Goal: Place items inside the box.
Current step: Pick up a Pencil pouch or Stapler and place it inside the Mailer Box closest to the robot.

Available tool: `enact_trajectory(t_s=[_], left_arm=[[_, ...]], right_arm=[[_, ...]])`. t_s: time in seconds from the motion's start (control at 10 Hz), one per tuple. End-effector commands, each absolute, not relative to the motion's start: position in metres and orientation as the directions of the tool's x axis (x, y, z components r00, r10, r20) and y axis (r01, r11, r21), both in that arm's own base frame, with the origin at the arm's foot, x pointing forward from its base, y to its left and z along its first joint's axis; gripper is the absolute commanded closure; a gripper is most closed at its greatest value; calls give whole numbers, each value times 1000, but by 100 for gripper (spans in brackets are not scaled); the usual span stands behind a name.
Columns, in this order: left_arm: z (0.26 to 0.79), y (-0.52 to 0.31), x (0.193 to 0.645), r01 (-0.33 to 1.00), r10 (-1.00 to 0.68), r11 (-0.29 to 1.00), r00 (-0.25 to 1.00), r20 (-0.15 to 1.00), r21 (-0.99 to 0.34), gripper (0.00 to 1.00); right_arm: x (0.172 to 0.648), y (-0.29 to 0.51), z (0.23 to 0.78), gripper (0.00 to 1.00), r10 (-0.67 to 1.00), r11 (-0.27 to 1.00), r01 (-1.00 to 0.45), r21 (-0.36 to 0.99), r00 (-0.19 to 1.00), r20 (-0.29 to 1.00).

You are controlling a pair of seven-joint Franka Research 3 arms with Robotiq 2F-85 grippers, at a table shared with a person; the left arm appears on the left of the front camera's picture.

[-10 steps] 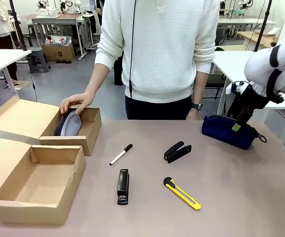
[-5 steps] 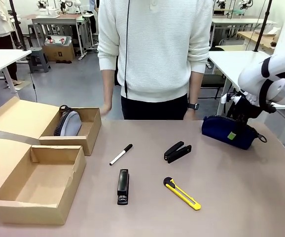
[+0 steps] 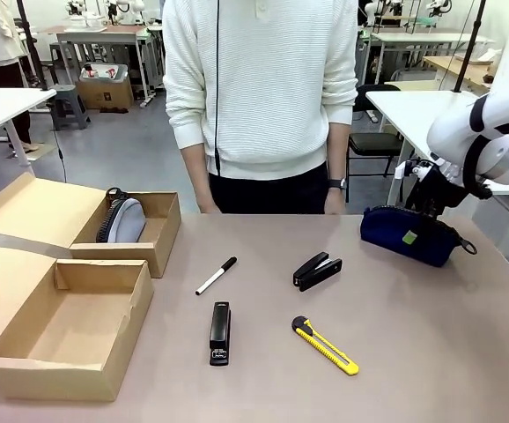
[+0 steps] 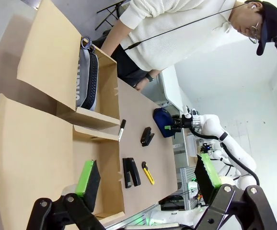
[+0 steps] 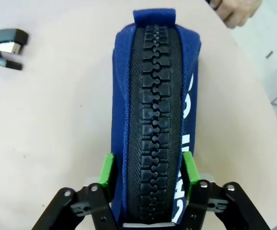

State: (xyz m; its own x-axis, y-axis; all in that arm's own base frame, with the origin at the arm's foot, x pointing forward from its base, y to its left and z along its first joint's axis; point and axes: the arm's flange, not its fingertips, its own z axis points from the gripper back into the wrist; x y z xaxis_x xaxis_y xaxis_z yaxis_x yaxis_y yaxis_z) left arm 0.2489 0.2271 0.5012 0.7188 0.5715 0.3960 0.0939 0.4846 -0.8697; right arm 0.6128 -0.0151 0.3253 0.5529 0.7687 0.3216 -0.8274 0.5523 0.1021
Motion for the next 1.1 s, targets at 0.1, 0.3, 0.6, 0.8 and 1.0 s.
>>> enact_trajectory(t_s=[0.1, 0.3, 0.6, 0.8, 1.0], left_arm=[[501, 227, 250, 128, 570, 481, 706, 420, -867, 0], [501, 227, 250, 128, 570, 481, 706, 420, -867, 0], [501, 227, 250, 128, 570, 481, 706, 420, -867, 0], [501, 227, 250, 128, 570, 481, 706, 420, -867, 0], [501, 227, 250, 128, 570, 481, 706, 420, -867, 0]], right_arm=[[606, -19, 329, 100, 775, 524, -847, 94, 520, 359], [603, -21, 332, 100, 774, 516, -850, 108, 517, 367], [596, -18, 336, 100, 787, 503, -856, 117, 510, 348], [575, -19, 364, 100, 773, 516, -849, 115, 519, 366], [507, -23, 436, 100, 703, 521, -821, 235, 568, 428]])
